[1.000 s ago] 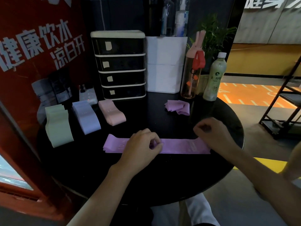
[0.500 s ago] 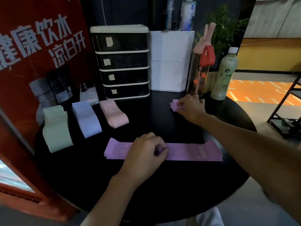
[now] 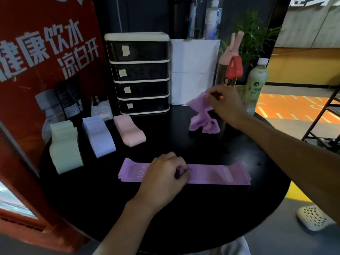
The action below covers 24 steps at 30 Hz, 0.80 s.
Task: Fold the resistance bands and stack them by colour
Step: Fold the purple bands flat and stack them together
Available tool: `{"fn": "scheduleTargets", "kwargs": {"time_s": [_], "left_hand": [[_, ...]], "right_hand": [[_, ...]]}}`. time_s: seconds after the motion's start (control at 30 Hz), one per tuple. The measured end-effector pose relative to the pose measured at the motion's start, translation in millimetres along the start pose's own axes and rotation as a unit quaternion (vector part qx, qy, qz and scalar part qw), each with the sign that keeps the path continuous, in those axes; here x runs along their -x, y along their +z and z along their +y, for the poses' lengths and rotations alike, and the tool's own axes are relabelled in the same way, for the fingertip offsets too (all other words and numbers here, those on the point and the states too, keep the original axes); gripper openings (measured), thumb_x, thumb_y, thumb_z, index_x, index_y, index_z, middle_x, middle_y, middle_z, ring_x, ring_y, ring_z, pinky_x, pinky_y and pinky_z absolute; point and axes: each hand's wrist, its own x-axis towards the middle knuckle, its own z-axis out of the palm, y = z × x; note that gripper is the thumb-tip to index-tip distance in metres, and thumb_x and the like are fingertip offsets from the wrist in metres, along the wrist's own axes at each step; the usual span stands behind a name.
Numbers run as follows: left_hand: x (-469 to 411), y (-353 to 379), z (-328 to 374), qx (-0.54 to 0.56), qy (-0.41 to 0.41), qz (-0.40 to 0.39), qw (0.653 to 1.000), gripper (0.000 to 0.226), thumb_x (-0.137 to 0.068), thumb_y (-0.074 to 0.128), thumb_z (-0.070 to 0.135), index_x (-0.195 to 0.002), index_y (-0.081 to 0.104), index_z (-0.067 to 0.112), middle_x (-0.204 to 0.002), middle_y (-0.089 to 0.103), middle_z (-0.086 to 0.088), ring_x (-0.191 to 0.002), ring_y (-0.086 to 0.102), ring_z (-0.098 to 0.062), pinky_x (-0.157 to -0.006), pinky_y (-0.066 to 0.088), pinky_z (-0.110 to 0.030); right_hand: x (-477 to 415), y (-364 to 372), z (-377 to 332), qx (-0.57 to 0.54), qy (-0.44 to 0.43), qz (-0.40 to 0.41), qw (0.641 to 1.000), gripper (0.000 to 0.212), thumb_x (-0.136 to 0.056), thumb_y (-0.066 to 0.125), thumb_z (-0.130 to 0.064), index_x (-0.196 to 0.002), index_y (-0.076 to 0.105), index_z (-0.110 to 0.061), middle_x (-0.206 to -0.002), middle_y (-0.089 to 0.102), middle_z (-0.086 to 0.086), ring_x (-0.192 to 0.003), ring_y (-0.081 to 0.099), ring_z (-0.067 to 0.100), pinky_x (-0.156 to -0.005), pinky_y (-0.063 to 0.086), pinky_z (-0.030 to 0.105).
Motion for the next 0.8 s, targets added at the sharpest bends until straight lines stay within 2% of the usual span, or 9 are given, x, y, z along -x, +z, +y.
{"fn": "scheduleTargets", "kwargs": {"time_s": [0.07,0.13,0.23,0.37,0.47,0.53,0.63,0.73,0.8], "left_hand": [[0,-1,1,-0.004,-0.001,-0.001,1.000,0.012,-0.089,0.067,0.036,-0.082,0.065,0.027,-0.085,0.054,0.011,-0.081,0.054,-0.008,-0.077,0.047,-0.031],[0,-1,1,-0.003,-0.002,0.001,1.000,0.011,-0.089,0.067,0.036,-0.082,0.065,0.027,-0.085,0.054,0.011,-0.081,0.054,-0.007,-0.077,0.047,-0.031],[-1,-1,1,-0.001,-0.006,-0.004,1.000,0.011,-0.089,0.067,0.035,-0.082,0.065,0.027,-0.085,0.055,0.011,-0.081,0.055,-0.008,-0.077,0.048,-0.032],[-2,-1,1,-0.001,-0.010,-0.011,1.000,0.009,-0.089,0.066,0.034,-0.083,0.065,0.028,-0.086,0.054,0.012,-0.083,0.054,-0.007,-0.079,0.048,-0.033],[-2,-3,0,0.001,-0.013,-0.023,1.000,0.010,-0.090,0.065,0.035,-0.084,0.065,0.028,-0.087,0.054,0.012,-0.084,0.052,-0.005,-0.078,0.046,-0.029],[-2,-2,0,-0.002,-0.010,-0.019,1.000,0.010,-0.089,0.066,0.034,-0.083,0.065,0.027,-0.086,0.054,0.011,-0.082,0.052,-0.005,-0.076,0.045,-0.028],[-2,-1,0,-0.006,-0.010,-0.015,1.000,0.010,-0.089,0.066,0.035,-0.082,0.064,0.027,-0.085,0.053,0.012,-0.082,0.052,-0.007,-0.074,0.043,-0.027],[-2,-3,0,-0.003,-0.012,-0.018,1.000,0.012,-0.089,0.065,0.036,-0.081,0.063,0.028,-0.085,0.052,0.013,-0.083,0.052,-0.006,-0.074,0.043,-0.027],[-1,-3,0,-0.002,-0.013,-0.016,1.000,0.013,-0.089,0.065,0.036,-0.080,0.062,0.028,-0.084,0.052,0.013,-0.083,0.051,-0.005,-0.074,0.043,-0.027]], "right_hand": [[2,-4,-9,-0.015,-0.023,-0.020,0.999,0.012,-0.092,0.060,-0.006,-0.091,0.071,-0.012,-0.080,0.065,-0.011,-0.070,0.057,-0.012,-0.067,0.039,0.004],[6,-5,-12,-0.015,-0.025,-0.088,0.996,0.013,-0.090,0.061,-0.003,-0.091,0.072,-0.010,-0.082,0.067,-0.011,-0.073,0.059,-0.011,-0.069,0.041,0.004],[15,1,-9,-0.035,0.036,-0.190,0.980,0.011,-0.088,0.064,-0.001,-0.090,0.073,-0.007,-0.081,0.068,-0.010,-0.069,0.060,-0.010,-0.068,0.044,0.007],[21,12,0,0.001,0.053,-0.188,0.981,0.017,-0.089,0.062,-0.006,-0.078,0.071,-0.016,-0.083,0.072,0.000,-0.078,0.063,0.006,-0.081,0.053,0.031],[23,22,6,0.059,0.053,-0.208,0.975,0.016,-0.086,0.063,-0.016,-0.074,0.069,-0.025,-0.083,0.071,-0.010,-0.086,0.065,0.010,-0.089,0.052,0.045],[26,29,4,0.073,0.063,-0.219,0.971,0.004,-0.084,0.066,-0.028,-0.081,0.067,-0.031,-0.090,0.068,-0.015,-0.095,0.063,0.011,-0.094,0.049,0.046],[29,38,-1,0.083,0.092,-0.258,0.958,0.028,-0.074,0.064,-0.046,-0.099,0.064,-0.034,-0.101,0.066,-0.014,-0.103,0.063,0.014,-0.098,0.047,0.045],[32,41,1,0.131,0.094,-0.300,0.940,0.029,-0.078,0.062,-0.032,-0.106,0.065,-0.032,-0.104,0.065,-0.017,-0.105,0.061,0.009,-0.102,0.042,0.040],[35,39,2,0.150,0.094,-0.311,0.934,0.028,-0.079,0.060,-0.025,-0.105,0.063,-0.035,-0.098,0.058,-0.022,-0.103,0.055,0.009,-0.098,0.036,0.038]]}}
